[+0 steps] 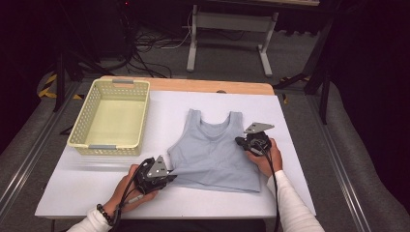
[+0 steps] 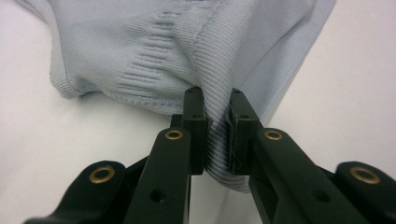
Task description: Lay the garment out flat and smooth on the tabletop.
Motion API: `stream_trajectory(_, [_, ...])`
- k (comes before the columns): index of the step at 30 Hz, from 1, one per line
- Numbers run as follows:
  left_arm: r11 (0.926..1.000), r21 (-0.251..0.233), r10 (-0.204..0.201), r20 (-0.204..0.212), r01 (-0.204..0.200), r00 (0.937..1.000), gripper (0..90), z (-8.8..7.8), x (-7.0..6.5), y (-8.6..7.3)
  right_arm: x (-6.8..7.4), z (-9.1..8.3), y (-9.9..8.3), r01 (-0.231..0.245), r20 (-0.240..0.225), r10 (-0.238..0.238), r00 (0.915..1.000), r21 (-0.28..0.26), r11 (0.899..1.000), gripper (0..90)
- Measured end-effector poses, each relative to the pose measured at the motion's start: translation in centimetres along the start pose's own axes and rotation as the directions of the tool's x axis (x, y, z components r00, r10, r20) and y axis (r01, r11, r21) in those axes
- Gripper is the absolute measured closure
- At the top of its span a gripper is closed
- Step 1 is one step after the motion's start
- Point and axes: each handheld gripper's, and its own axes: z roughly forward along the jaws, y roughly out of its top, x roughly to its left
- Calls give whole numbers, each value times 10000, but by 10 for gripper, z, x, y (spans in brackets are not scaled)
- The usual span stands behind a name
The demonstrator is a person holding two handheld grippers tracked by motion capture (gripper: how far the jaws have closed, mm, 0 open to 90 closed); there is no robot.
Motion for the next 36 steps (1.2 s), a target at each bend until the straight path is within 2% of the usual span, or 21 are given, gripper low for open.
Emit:
stream_trajectory(2, [10000,33,-44,25,44,10000,810,2,-1,-1,-2,4,2,151,168,-153,9997,123,9998,900])
stream_trajectory(4, [9999,49,-102,48,102,9999,810,5,-2,-3,-7,10,2,74,216,-78,9997,193,9998,900])
stream_trajectory(6, [10000,-59,-46,-25,45,10000,809,6,-4,-5,-14,16,1,82,617,-111,9980,462,9989,900])
stream_trajectory(8, [9999,-79,-87,97,88,9999,809,6,-2,-5,-22,19,0,-430,326,423,9986,203,9989,900])
stream_trajectory(9, [9999,-109,-120,118,121,9999,809,6,-1,-6,-24,20,2,-522,338,514,9981,217,9984,900])
stream_trajectory(11, [9998,-121,-126,102,127,9999,808,7,-1,-6,-26,23,6,-382,389,369,9986,350,9987,900])
stream_trajectory(14, [9999,-108,-22,-59,21,10000,808,8,-4,-5,-27,27,12,-251,716,217,9972,467,9986,900])
stream_trajectory(16, [9999,-112,-3,-66,2,10000,807,8,-4,-5,-28,27,14,-347,1274,287,9914,451,9984,900])
stream_trajectory(17, [9999,-114,24,-61,-24,10000,807,8,-4,-5,-29,27,14,-423,1394,363,9896,399,9983,900])
stream_trajectory(20, [9999,-134,36,-52,-37,10000,807,8,-4,-5,-31,23,7,-1055,1227,1062,9867,-121,9943,876])
stream_trajectory(22, [9999,-132,49,-25,-49,10000,807,8,-3,-5,-31,18,2,-1452,1362,1495,9793,-416,9885,868])
stream_trajectory(24, [9999,-137,48,-11,-48,10000,807,8,-3,-5,-30,10,3,-1359,1651,1461,9754,-715,9881,867])
stream_trajectory(26, [9999,-133,70,-21,-70,10000,807,8,-3,-5,-30,2,2,-1612,1555,1779,9717,-1139,9803,863])
stream_trajectory(32, [9999,-144,74,-25,-75,10000,806,8,-3,-5,-20,-20,5,-1314,1486,1591,9760,-1802,9748,788])
stream_trajectory(36, [9999,-149,53,-6,-53,10000,806,8,-3,-6,-14,-38,6,-1344,1405,1748,9745,-2580,9567,721])
